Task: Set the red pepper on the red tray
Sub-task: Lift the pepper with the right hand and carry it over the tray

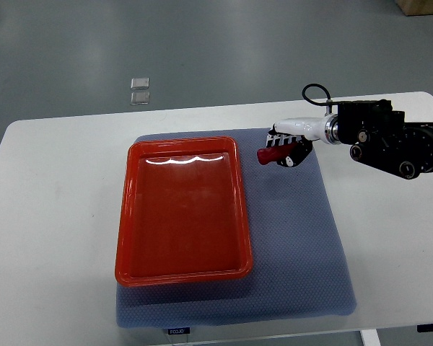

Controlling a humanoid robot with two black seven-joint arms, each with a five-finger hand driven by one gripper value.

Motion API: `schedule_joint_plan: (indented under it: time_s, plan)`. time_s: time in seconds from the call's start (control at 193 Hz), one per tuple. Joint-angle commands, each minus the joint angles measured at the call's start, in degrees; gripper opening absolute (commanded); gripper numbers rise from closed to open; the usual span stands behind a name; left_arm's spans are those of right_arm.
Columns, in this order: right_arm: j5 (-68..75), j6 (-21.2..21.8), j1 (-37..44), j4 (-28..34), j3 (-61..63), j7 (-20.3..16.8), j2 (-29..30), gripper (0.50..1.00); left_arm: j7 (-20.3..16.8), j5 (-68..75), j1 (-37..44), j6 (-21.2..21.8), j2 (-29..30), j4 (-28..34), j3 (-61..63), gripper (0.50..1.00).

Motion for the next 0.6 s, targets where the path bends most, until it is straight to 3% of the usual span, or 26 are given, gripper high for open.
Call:
schedule_joint_plan:
  time_s: [0.0, 0.28, 0.596]
  plan:
    - [0.4, 0.7, 2.4, 0.3, 0.3, 0.1, -0.4, 0.5, 0.0, 0.0, 0.0, 0.0, 0.0, 0.0, 0.1, 1.0]
    - [0.8, 2.2, 7.4, 0.3, 0.3, 0.0, 5.1, 0.5, 0.0, 0.0, 0.0, 0.0, 0.0, 0.0, 0.1, 1.0]
    - [1.7, 2.2, 8.4, -3.2, -0.4, 0.0, 19.1, 0.5, 0.0, 0.0, -0.1, 0.0, 0.0, -0.6, 0.3, 1.0]
